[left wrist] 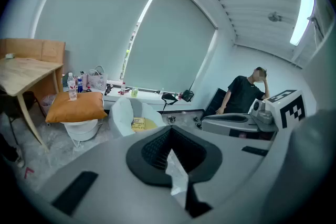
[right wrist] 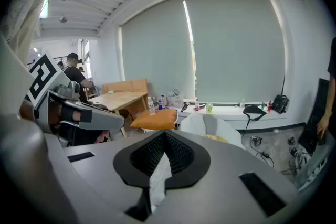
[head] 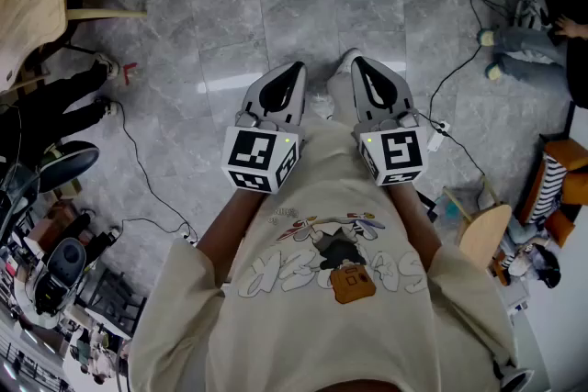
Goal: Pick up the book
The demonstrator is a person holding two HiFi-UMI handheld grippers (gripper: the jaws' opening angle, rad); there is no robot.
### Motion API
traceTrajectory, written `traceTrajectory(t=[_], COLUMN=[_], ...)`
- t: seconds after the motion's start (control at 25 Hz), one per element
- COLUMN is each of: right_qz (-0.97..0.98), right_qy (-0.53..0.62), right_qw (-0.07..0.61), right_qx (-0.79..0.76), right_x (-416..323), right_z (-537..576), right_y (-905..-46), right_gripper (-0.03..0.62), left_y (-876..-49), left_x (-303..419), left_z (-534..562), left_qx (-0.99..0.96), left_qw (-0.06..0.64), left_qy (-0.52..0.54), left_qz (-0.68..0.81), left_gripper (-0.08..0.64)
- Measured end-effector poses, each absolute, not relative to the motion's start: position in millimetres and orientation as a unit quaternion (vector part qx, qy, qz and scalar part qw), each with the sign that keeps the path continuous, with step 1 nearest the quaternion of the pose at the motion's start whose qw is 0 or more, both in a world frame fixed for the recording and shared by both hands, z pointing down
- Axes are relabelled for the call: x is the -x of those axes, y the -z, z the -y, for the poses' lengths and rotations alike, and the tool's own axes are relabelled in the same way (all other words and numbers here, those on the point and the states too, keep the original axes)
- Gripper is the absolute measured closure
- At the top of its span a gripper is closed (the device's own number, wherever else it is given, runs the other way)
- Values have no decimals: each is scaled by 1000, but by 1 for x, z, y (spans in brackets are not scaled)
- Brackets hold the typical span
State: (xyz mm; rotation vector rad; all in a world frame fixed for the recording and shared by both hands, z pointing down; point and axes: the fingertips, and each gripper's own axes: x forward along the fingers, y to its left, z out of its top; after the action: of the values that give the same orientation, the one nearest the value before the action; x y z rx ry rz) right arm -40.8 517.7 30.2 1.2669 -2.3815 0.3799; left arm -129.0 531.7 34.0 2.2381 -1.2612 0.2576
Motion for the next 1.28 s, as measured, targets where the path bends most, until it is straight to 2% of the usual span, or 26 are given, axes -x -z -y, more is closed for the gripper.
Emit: traceTrajectory(t=[0.36,0.88,1.28], right_qz=[869,878,887], right_qy=[-135,-146,-169], right_qw=[190,154,141], right_qx=[-435,-429,-406], right_x=[29,-69,-117], right_z=[-498,-424,-385], right_y=[-15,-1,-11], right_gripper=[568,568,568], left_y=[-17,1,-9], left_x=[114,31,-22], left_z=[-516,-448,-409], left_qx=[-826,-815,-803], left_qw=[260,241,257], left_qy=[-109,-117,-128], left_qz=[487,514,522], left_gripper=[554,554,554])
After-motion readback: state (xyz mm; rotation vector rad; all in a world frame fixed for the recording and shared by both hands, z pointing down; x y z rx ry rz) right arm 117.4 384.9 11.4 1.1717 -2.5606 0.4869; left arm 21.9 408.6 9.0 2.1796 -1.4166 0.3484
